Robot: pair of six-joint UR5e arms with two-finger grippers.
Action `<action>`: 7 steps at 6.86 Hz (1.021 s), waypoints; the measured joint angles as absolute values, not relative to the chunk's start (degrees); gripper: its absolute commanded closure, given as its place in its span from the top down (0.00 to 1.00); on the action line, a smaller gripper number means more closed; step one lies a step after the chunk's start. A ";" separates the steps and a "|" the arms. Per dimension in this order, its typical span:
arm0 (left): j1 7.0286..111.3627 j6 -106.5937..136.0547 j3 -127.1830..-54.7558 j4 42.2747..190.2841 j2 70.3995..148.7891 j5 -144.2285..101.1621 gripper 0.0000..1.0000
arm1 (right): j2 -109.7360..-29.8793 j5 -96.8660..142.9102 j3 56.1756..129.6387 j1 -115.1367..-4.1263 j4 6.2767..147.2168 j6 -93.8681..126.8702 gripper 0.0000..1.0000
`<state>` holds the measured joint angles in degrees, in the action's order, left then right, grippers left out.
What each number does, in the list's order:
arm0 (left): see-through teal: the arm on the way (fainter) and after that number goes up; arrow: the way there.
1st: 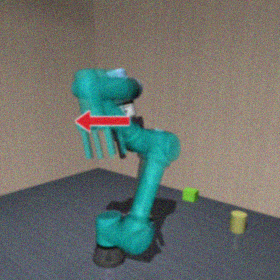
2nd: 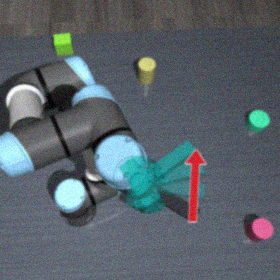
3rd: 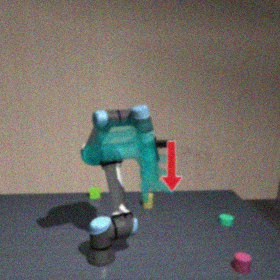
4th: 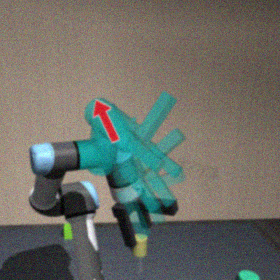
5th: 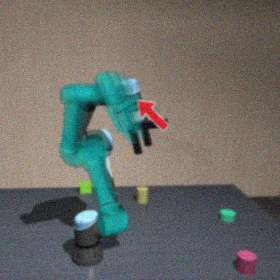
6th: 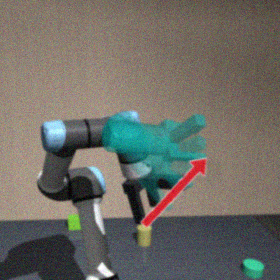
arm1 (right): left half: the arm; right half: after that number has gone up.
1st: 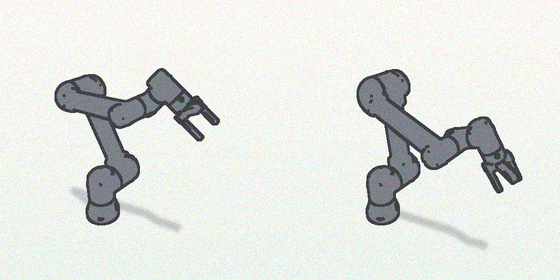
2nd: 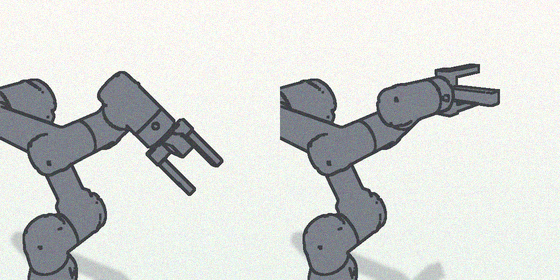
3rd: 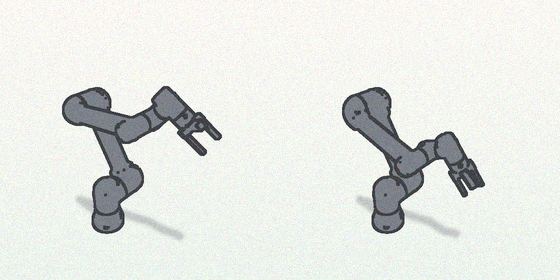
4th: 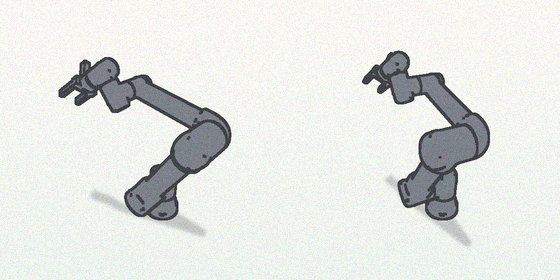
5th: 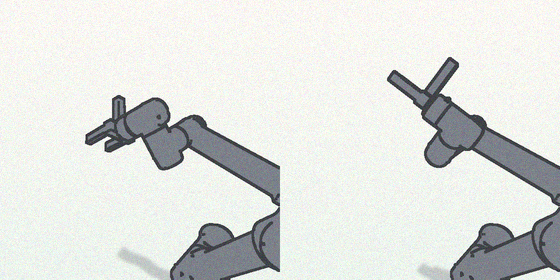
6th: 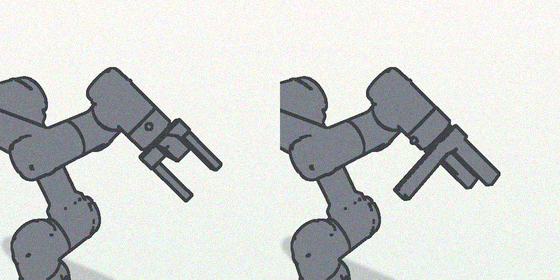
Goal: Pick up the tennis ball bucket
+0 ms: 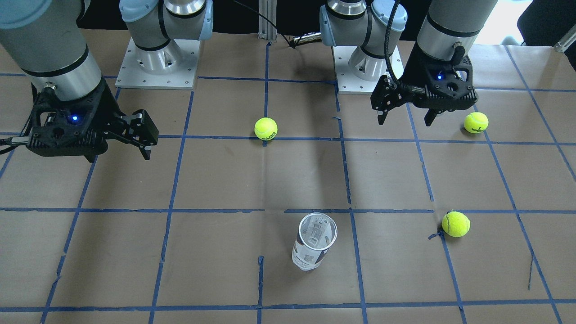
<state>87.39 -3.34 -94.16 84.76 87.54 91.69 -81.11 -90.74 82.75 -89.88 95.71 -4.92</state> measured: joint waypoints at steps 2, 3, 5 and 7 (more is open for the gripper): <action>87.40 0.73 -93.89 84.49 87.66 91.59 1.00 | -81.15 -90.71 82.74 -89.90 95.69 -4.92 1.00; 87.28 1.26 -93.16 84.60 87.97 91.59 1.00 | -81.21 -90.70 82.72 -89.93 95.67 -4.92 1.00; 87.52 1.70 -91.02 85.17 88.49 91.62 1.00 | -81.23 -90.65 82.64 -89.95 95.71 -4.92 1.00; 88.09 2.21 -90.77 85.56 88.07 91.50 1.00 | -81.21 -90.62 82.58 -89.99 95.71 -4.92 1.00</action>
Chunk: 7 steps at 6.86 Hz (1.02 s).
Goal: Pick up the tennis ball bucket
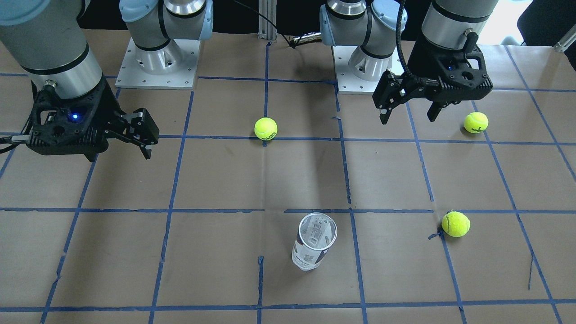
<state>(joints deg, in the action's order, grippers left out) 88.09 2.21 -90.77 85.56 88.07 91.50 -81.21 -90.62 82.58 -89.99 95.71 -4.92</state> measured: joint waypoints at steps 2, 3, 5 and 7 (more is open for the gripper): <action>88.20 2.35 -91.14 85.62 87.52 91.44 1.00 | -81.21 -90.62 82.59 -90.00 95.71 -4.92 1.00; 88.18 2.37 -91.15 85.61 87.42 91.42 1.00 | -81.21 -90.62 82.53 -90.00 95.71 -4.92 1.00; 87.93 2.28 -91.45 85.61 87.07 91.41 1.00 | -81.21 -90.61 82.46 -90.00 95.71 -4.92 1.00; 88.09 2.24 -91.62 85.61 87.01 91.41 1.00 | -81.21 -90.62 82.45 -89.97 95.71 -4.92 1.00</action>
